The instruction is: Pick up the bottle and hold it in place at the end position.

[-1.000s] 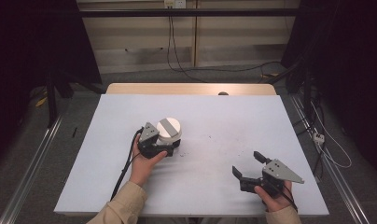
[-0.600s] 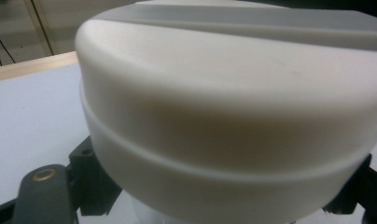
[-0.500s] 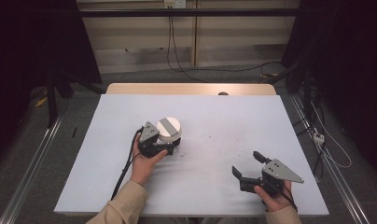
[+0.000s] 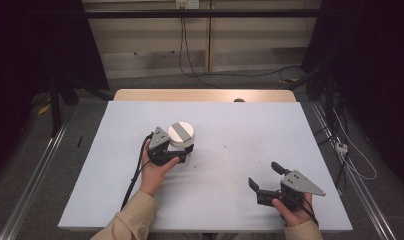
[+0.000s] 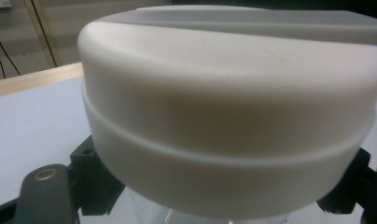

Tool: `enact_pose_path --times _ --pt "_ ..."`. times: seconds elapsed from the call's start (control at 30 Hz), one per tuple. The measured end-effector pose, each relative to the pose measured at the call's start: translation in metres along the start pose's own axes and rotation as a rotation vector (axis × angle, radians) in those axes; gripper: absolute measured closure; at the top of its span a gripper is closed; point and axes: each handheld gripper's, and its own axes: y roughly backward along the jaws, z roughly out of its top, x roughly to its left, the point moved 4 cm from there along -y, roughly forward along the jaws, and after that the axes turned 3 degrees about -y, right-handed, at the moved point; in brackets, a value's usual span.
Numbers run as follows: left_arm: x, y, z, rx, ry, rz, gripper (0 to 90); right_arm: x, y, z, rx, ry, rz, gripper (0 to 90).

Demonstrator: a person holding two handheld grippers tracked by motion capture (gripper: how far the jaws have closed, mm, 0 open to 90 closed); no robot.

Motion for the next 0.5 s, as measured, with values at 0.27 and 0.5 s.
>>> enact_pose_path --times 0.27,0.5 --pt "0.001 -0.006 0.006 -0.005 0.000 -0.004 18.3 0.000 0.000 0.000 0.001 -0.001 0.001 5.3" --pt "0.000 -0.012 0.012 -0.014 -0.003 -0.019 18.3 0.000 -0.001 0.000 0.000 -0.003 0.000 5.3"
